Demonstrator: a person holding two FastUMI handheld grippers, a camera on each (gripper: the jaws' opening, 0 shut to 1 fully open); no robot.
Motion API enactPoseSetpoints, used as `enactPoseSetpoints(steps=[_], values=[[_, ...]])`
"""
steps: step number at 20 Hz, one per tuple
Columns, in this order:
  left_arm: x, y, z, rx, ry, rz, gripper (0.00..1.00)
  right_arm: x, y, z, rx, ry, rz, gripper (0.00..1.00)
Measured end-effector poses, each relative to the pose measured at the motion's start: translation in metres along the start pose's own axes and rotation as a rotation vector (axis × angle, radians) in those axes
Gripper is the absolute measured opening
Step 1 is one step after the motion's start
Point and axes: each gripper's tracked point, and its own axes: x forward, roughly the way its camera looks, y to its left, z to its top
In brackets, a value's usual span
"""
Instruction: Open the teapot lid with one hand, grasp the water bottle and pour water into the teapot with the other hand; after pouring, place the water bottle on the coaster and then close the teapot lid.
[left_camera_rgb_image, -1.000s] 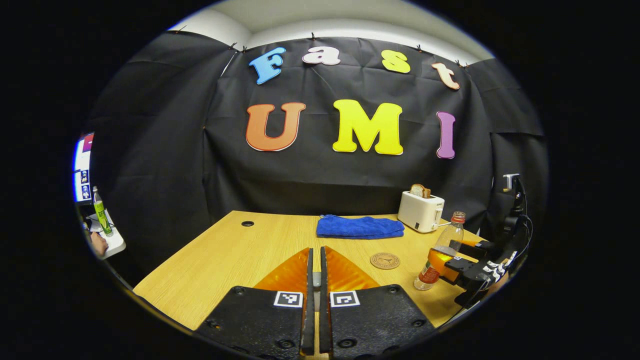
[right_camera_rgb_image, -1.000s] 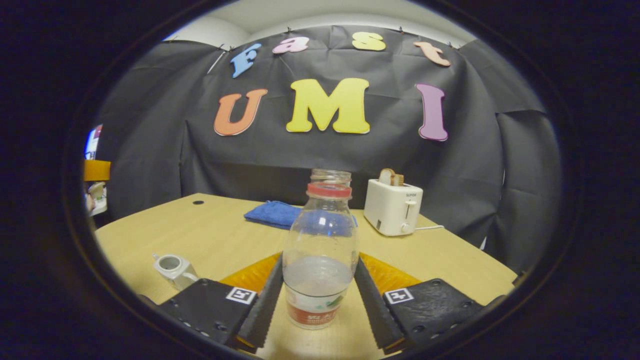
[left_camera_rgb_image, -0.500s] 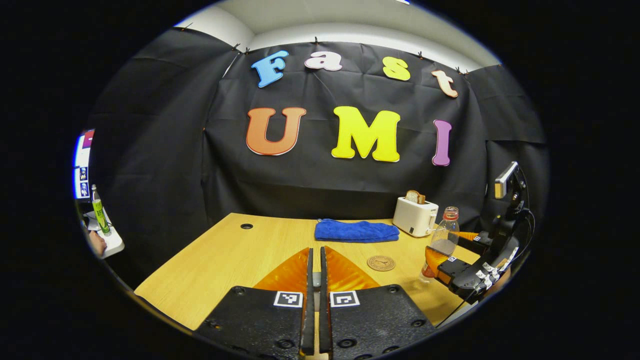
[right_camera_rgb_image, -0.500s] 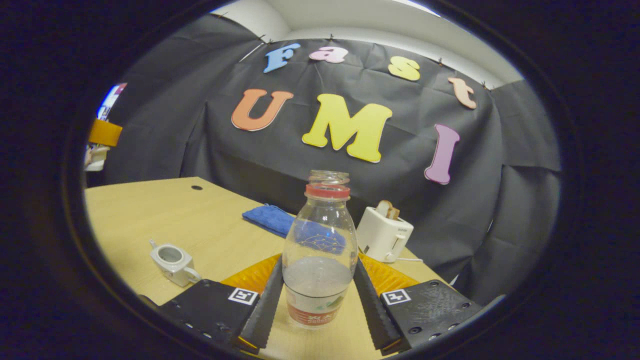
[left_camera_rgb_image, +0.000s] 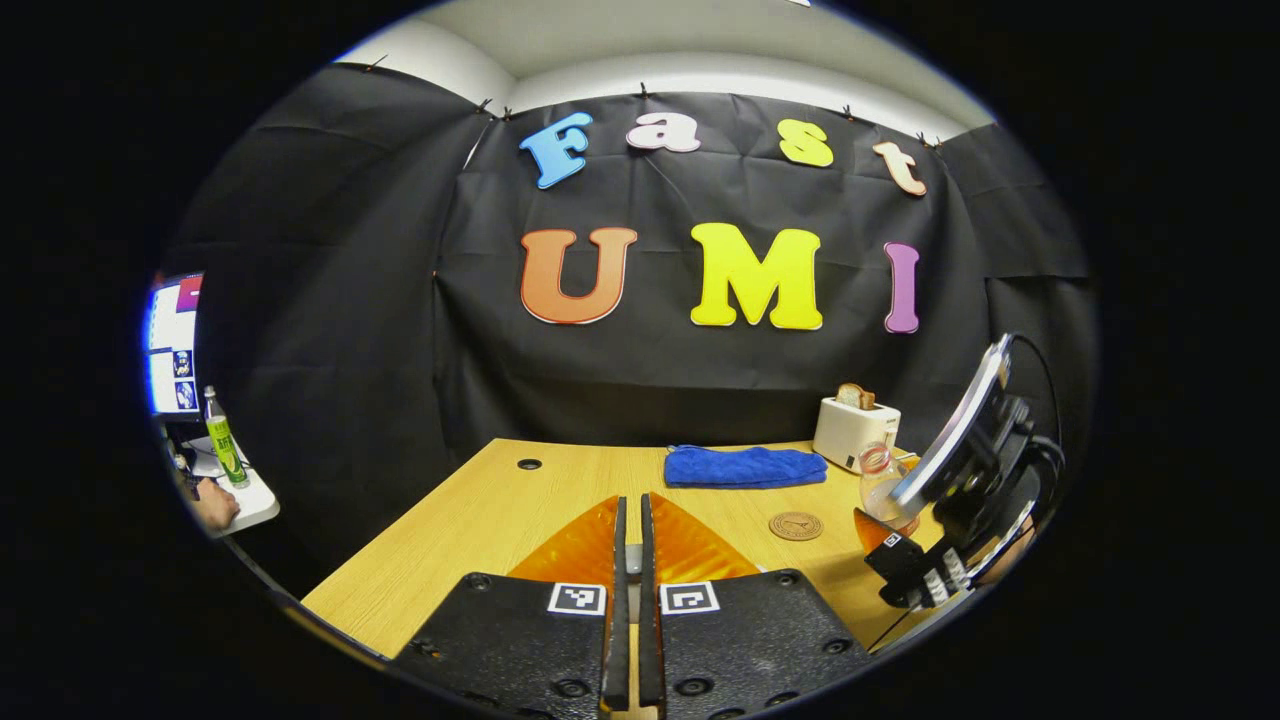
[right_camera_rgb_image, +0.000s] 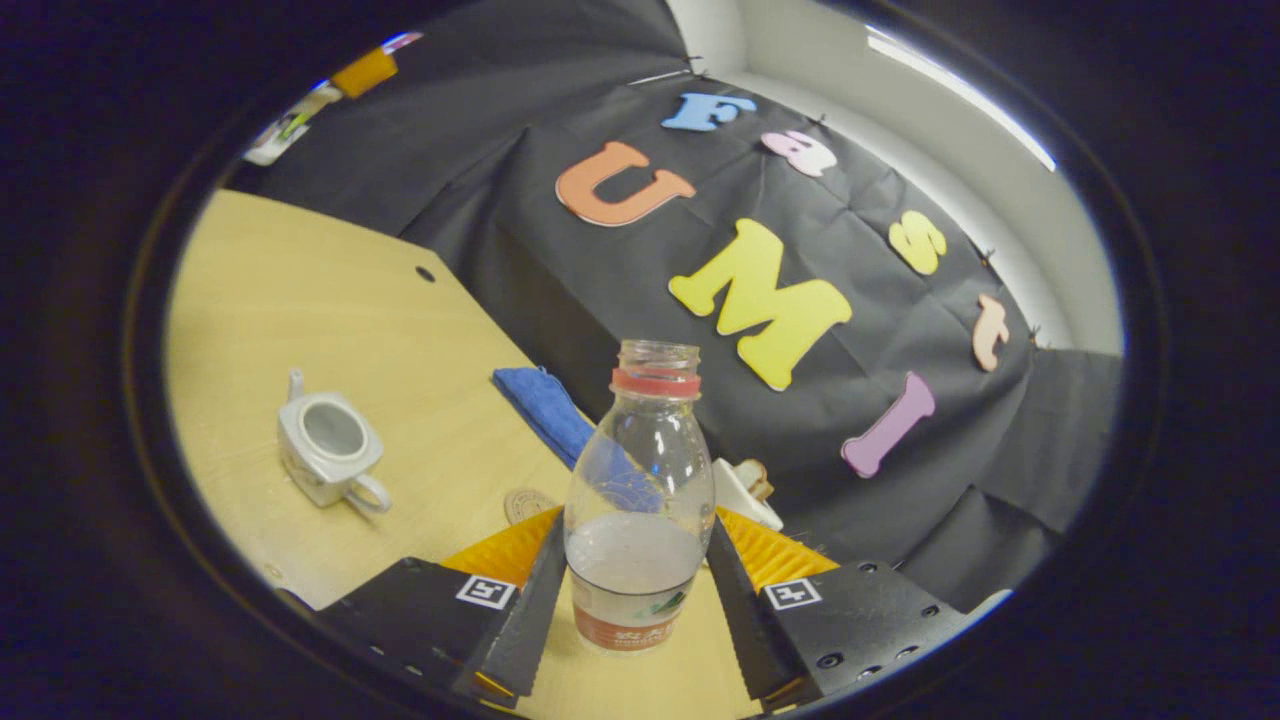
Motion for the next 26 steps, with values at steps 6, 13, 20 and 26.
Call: enactPoseSetpoints(steps=[6, 13, 20, 26], values=[[0.002, 0.008, -0.006, -0.016, 0.017, 0.001, 0.06, 0.014, 0.009, -0.008, -0.357, -0.003, -0.115, 0.75], [0.002, 0.006, -0.008, 0.002, 0.026, -0.006, 0.06, 0.011, 0.019, 0.009, -0.597, -0.073, -0.183, 0.75], [0.002, 0.007, -0.011, 0.025, 0.037, -0.005, 0.06, 0.010, 0.027, 0.017, -0.791, -0.133, -0.197, 0.77], [0.003, 0.006, -0.012, 0.049, 0.044, -0.001, 0.06, 0.006, 0.031, 0.030, -0.939, -0.175, -0.219, 0.75]])
